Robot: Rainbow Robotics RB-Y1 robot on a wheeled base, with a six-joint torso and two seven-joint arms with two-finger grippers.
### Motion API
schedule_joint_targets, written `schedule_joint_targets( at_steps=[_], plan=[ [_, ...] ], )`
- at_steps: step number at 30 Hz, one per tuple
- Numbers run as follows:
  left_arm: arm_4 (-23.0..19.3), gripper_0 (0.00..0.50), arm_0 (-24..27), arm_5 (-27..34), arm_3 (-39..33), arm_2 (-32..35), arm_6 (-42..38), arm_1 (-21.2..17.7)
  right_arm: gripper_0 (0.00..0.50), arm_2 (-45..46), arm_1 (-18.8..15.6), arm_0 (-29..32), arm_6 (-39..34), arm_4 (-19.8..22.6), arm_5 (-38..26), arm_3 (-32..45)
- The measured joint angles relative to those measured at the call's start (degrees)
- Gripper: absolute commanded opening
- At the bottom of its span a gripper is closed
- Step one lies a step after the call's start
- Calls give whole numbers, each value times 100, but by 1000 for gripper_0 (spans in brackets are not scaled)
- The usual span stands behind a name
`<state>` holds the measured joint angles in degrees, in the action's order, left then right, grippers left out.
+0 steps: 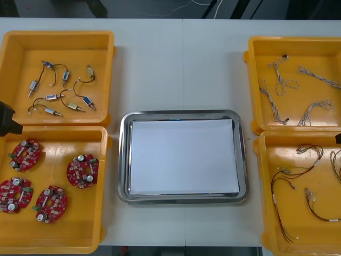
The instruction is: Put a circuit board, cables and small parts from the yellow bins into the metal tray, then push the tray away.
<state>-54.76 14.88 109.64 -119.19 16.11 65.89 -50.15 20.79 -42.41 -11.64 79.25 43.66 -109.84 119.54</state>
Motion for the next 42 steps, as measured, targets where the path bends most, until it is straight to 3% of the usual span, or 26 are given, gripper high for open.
schedule_joint_targets(
  at_steps=[42],
  plan=[
    [0, 500, 0, 0, 0, 0, 0, 0, 500, 0, 0, 0, 0, 0, 0, 0]
  ],
)
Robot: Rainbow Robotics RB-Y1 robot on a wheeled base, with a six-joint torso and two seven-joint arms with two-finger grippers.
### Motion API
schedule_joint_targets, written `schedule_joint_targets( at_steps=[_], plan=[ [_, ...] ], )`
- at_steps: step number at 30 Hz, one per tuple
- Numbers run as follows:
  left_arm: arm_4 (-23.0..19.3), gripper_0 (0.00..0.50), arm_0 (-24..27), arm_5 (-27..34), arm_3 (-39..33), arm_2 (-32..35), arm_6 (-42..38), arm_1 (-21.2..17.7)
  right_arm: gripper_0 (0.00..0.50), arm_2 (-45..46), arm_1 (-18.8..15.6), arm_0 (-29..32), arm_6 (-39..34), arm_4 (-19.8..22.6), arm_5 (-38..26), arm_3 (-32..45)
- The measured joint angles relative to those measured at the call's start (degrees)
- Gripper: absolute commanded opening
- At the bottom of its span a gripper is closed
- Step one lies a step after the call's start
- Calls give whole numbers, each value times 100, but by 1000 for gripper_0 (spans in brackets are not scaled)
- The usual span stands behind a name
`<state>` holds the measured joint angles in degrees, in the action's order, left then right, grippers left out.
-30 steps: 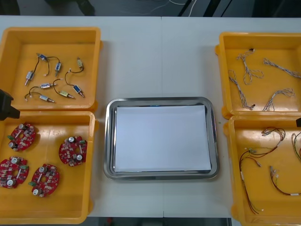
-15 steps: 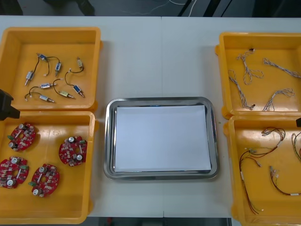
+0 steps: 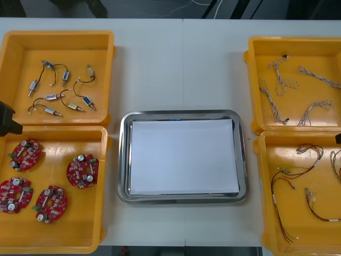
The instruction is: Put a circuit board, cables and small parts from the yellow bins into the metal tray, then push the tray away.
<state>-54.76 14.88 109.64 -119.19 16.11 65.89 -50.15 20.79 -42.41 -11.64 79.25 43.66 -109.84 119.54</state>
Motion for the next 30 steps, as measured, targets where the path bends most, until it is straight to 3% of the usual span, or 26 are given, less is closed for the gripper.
schedule_joint_targets(
  at_steps=[30],
  plan=[
    [0, 500, 0, 0, 0, 0, 0, 0, 500, 0, 0, 0, 0, 0, 0, 0]
  ],
)
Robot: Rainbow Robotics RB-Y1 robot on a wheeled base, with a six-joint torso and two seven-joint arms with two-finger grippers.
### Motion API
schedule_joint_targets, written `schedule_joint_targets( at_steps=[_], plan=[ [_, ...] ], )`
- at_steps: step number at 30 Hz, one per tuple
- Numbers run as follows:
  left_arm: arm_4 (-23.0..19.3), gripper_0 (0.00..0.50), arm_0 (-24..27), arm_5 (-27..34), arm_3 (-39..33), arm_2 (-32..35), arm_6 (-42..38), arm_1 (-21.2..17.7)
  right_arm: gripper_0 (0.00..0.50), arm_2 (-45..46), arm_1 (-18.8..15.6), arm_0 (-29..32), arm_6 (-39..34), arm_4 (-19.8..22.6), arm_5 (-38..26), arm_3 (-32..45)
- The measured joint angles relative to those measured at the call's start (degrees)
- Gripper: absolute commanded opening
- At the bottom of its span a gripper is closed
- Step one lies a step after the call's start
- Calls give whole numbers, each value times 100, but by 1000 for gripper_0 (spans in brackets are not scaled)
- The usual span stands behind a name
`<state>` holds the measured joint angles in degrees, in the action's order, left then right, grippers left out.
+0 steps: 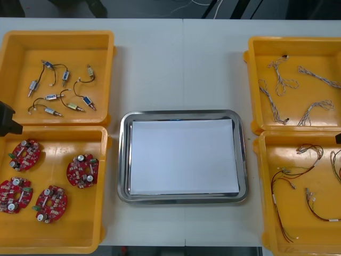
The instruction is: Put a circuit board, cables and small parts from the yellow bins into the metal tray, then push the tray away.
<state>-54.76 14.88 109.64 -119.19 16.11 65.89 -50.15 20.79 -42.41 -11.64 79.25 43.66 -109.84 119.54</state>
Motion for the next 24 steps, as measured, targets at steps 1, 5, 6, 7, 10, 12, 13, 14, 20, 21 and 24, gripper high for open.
schedule_joint_targets(
  at_steps=[1, 5, 6, 7, 10, 12, 13, 14, 20, 21, 24],
  plan=[
    [0, 500, 0, 0, 0, 0, 0, 0, 500, 0, 0, 0, 0, 0, 0, 0],
    [0, 500, 0, 0, 0, 0, 0, 0, 500, 0, 0, 0, 0, 0, 0, 0],
    [0, 500, 0, 0, 0, 0, 0, 0, 500, 0, 0, 0, 0, 0, 0, 0],
    [0, 500, 0, 0, 0, 0, 0, 0, 500, 0, 0, 0, 0, 0, 0, 0],
    [0, 500, 0, 0, 0, 0, 0, 0, 500, 0, 0, 0, 0, 0, 0, 0],
    [0, 500, 0, 0, 0, 0, 0, 0, 500, 0, 0, 0, 0, 0, 0, 0],
    [0, 500, 0, 0, 0, 0, 0, 0, 500, 0, 0, 0, 0, 0, 0, 0],
    [0, 500, 0, 0, 0, 0, 0, 0, 500, 0, 0, 0, 0, 0, 0, 0],
    [0, 500, 0, 0, 0, 0, 0, 0, 500, 0, 0, 0, 0, 0, 0, 0],
    [0, 500, 0, 0, 0, 0, 0, 0, 500, 0, 0, 0, 0, 0, 0, 0],
    [0, 500, 0, 0, 0, 0, 0, 0, 500, 0, 0, 0, 0, 0, 0, 0]
  ],
)
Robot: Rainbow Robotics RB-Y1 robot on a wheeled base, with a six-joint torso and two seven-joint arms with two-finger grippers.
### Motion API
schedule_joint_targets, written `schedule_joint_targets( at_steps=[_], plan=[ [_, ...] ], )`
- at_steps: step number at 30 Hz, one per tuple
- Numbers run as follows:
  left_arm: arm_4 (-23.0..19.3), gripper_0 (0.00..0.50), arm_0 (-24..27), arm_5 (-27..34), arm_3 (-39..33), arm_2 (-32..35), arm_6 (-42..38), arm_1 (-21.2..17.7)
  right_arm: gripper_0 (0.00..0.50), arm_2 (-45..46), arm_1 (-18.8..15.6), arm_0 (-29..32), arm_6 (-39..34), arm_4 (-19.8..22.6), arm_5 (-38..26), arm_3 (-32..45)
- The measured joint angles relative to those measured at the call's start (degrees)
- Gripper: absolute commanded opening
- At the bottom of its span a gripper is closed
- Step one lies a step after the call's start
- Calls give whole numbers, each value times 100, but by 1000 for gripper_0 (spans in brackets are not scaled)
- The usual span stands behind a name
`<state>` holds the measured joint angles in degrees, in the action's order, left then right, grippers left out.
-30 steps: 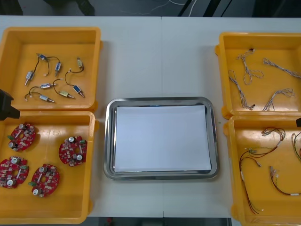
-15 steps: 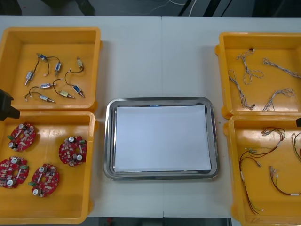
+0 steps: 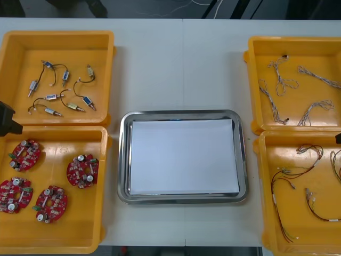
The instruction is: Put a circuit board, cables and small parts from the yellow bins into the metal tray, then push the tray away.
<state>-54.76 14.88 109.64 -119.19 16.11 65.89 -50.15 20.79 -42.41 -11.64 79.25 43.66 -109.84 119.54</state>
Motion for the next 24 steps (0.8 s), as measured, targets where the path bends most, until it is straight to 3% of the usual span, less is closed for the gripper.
schedule_joint_targets(
  at_steps=[6, 14, 24],
  plan=[
    [0, 500, 0, 0, 0, 0, 0, 0, 500, 58, 1, -9, 0, -19, 0, 50],
    [0, 500, -91, 2, 5, -11, 0, 1, 500, 91, 19, -12, 0, -369, 0, 403],
    [0, 500, -288, 2, 7, -12, 0, 0, 500, 91, 230, 126, 0, -367, 0, 403]
  ],
)
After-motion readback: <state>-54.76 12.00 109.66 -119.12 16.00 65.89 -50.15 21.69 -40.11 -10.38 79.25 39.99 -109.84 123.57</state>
